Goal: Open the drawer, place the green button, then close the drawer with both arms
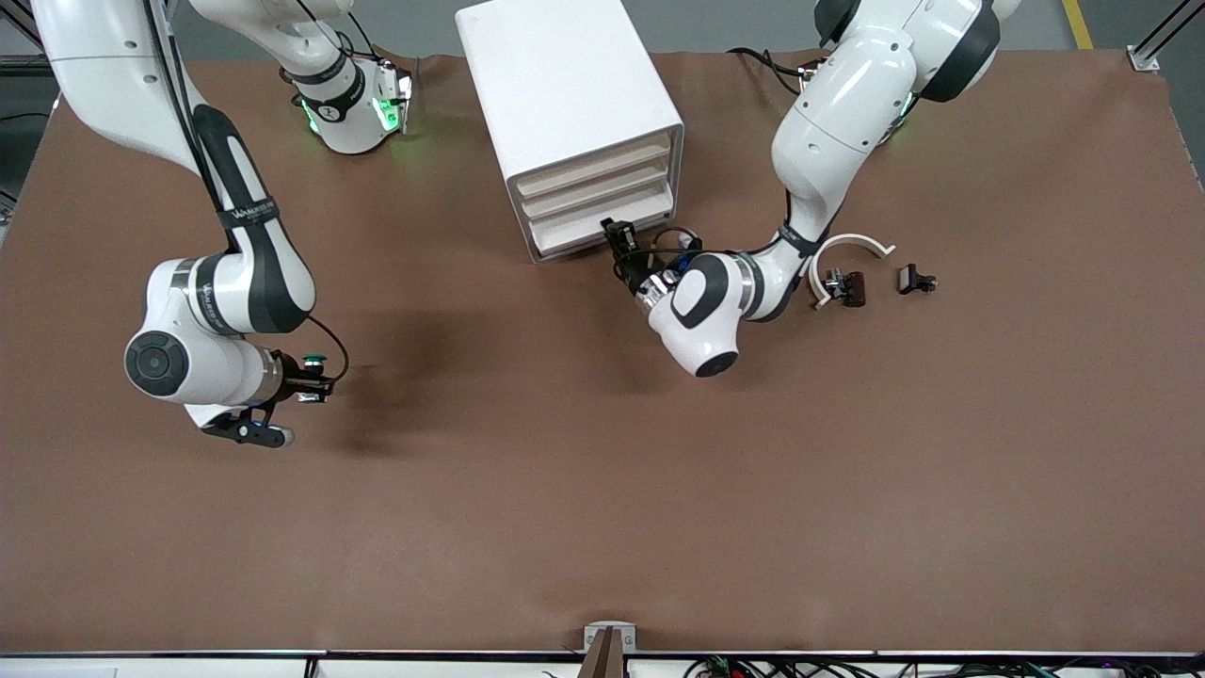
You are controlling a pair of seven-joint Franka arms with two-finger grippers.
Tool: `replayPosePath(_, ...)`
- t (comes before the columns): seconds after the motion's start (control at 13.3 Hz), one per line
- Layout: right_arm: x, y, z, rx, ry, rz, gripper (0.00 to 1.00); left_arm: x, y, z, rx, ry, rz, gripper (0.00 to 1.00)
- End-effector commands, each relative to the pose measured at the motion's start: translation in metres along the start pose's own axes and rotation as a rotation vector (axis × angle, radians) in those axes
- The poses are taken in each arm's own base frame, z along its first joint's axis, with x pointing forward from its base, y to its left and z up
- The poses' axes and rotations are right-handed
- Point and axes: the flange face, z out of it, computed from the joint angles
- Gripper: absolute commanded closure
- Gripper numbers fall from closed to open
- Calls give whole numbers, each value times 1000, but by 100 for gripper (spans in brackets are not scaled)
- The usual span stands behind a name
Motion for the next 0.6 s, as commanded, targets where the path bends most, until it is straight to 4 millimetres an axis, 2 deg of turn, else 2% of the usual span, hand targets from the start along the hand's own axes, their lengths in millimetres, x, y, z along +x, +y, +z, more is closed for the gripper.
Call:
replayPosePath(0.0, -29, -13, -50, -38, -22, 59, 86, -5, 2, -26, 8, -50, 5, 100)
replayPosePath(0.3, -76, -74, -117, -111, -105, 217, 86, 1, 9, -68, -40, -96, 5, 99)
replayPosePath(0.45, -105, -111, -144, -148, -106, 277, 86, 3, 10, -88, -71, -114, 7, 92)
replayPosePath(0.53, -122, -132, -151, -161, -107, 317, 86, 3, 10, -94, -79, -120, 8, 88)
